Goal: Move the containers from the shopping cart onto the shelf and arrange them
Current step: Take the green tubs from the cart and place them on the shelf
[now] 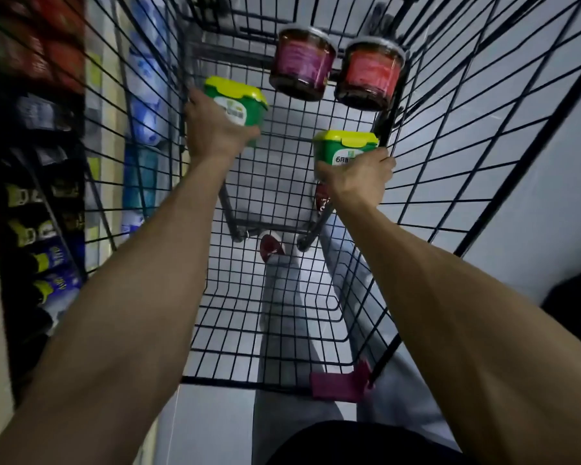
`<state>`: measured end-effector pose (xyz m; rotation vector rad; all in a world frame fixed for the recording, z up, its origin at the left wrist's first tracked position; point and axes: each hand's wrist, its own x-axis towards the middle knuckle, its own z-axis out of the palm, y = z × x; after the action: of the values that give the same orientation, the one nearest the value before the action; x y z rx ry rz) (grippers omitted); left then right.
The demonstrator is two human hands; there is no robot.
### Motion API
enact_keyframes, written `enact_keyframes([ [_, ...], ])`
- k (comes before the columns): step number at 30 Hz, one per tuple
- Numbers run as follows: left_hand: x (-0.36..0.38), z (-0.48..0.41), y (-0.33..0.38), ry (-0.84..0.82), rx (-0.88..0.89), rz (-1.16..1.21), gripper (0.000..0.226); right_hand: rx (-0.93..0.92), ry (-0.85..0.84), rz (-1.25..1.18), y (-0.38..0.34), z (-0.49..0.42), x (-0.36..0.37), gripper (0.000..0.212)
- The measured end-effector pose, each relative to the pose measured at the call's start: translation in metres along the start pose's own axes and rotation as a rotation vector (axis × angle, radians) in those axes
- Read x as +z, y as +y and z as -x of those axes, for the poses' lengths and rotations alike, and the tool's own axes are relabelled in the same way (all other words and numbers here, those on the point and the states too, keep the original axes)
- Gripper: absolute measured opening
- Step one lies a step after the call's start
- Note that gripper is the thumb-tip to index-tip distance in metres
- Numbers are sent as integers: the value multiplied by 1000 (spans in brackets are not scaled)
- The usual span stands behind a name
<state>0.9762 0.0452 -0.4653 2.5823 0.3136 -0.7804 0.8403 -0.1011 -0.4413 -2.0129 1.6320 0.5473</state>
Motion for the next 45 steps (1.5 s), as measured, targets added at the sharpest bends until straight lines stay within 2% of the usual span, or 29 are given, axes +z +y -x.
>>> enact_keyframes([
  [3,-17,38,-12,-37,2,-13,109,-76,17,41,0,23,-11,111],
  [5,-30,60,-22,-44,18,7,103,-133,22,34,0,39,-21,111],
  [11,-92,120,-45,-32,-3,84,111,-260,38,58,-2,95,-65,106],
  [13,-118,139,-50,-1,6,138,108,-320,51,55,-3,116,-80,104],
  [16,-156,166,-51,70,55,184,100,-413,69,79,-8,146,-104,110],
  [22,-237,218,-46,187,133,264,101,-601,159,52,-22,208,-151,115],
  [28,-305,272,-45,348,211,380,95,-812,265,-60,-35,268,-199,92],
  [34,-344,333,-69,535,266,459,88,-990,328,-113,-42,315,-244,99],
  [38,-363,383,-95,640,251,516,83,-1151,365,-157,-36,344,-260,93],
  [45,-362,490,-164,883,168,602,86,-1408,225,-278,-2,422,-266,101],
])
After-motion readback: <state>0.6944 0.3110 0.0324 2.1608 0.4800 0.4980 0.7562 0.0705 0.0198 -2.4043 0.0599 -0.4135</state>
